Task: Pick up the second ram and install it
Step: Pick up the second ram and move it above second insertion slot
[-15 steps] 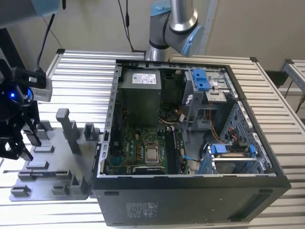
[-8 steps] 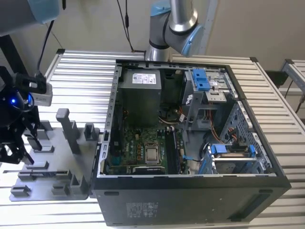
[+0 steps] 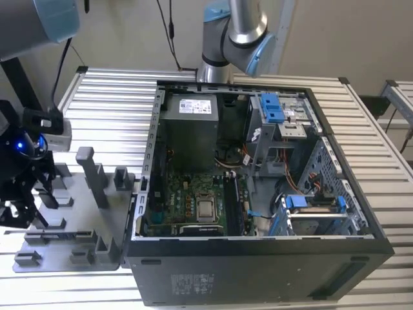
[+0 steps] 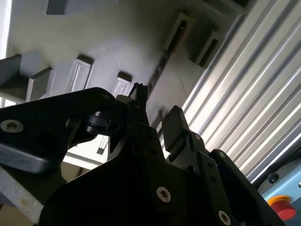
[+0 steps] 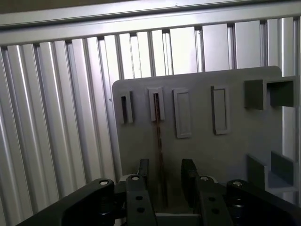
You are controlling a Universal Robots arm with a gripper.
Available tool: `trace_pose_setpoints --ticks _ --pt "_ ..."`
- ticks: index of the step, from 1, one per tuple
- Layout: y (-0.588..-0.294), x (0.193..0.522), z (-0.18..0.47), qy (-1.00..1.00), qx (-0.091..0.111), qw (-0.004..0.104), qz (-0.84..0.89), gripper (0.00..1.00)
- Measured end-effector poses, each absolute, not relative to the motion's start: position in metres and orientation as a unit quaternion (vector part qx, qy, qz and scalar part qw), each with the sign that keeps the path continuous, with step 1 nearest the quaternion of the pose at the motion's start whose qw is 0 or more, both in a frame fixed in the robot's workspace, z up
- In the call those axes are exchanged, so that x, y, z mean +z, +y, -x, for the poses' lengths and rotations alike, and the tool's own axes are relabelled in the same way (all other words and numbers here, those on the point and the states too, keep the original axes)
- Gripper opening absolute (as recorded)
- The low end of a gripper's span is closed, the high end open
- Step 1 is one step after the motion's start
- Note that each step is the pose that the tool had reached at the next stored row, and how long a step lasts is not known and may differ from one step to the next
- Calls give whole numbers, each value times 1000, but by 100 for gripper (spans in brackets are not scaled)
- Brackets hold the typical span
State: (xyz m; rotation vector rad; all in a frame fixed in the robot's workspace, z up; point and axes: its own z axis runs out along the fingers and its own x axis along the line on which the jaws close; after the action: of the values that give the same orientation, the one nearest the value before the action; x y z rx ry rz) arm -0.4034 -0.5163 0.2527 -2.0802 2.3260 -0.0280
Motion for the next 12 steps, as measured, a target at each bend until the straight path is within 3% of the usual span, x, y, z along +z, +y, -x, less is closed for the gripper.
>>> trace_pose_setpoints --ticks 12 --pt "-516 236 406 739 -10 12 673 42"
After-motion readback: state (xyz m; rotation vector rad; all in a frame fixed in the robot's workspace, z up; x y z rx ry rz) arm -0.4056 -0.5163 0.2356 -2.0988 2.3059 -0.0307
